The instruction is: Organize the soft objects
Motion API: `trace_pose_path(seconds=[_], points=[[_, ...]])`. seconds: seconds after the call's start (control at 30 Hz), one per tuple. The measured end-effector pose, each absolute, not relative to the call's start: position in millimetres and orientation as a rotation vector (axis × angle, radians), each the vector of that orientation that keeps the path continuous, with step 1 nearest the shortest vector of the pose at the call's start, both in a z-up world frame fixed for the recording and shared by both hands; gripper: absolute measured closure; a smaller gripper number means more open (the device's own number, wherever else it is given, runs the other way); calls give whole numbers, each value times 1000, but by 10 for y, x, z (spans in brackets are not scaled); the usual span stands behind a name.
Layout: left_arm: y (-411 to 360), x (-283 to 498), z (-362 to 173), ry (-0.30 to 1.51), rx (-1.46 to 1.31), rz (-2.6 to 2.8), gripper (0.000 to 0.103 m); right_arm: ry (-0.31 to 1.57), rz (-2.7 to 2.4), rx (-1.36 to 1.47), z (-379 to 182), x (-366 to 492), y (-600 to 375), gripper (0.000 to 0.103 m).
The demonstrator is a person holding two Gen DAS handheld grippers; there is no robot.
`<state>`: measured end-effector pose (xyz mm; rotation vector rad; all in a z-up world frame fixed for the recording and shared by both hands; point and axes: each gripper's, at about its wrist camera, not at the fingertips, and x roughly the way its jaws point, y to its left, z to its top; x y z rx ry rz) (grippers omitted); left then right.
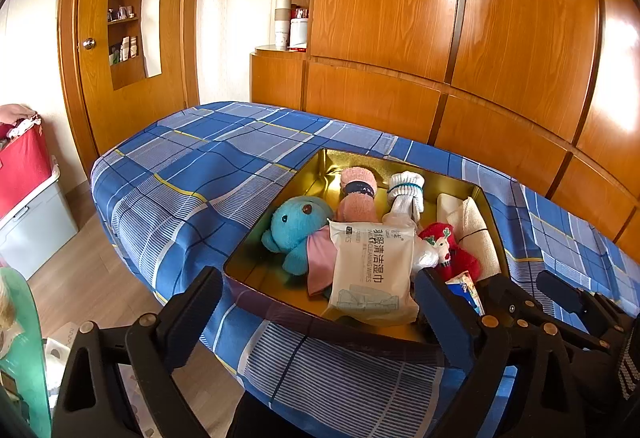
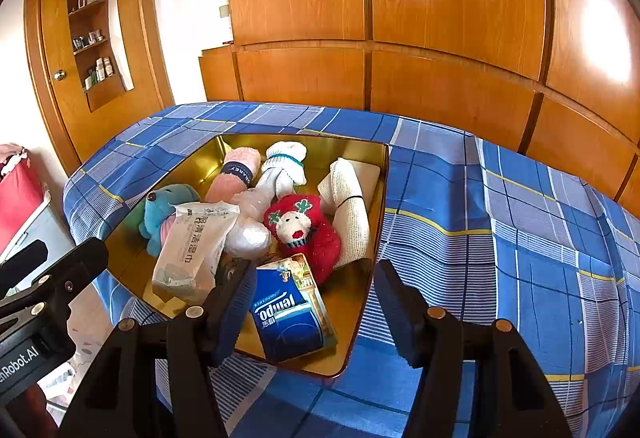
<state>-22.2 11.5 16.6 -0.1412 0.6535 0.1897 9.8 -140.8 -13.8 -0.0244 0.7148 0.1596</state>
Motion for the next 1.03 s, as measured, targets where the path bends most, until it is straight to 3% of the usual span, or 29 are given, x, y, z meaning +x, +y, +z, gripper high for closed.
trace_pose_path(seconds=[0.33,0.47,0.8,0.93,1.03], points=[[112,-209,162,662,-133,188,5,718,158,-21,-153,95,-1416,41],[109,-181,156,672,-124,192,0,719,158,-20,-156,96,-1418,41],[74,-21,77,759,-155,124,0,738,146,-1,-225,144,-1470,41],[29,-20,62,733,-133,120,5,749,139,13,-263,177,-1512,41],[14,-3,97,726,-126,132,3,756,133,25,-280,198,-1544,41]])
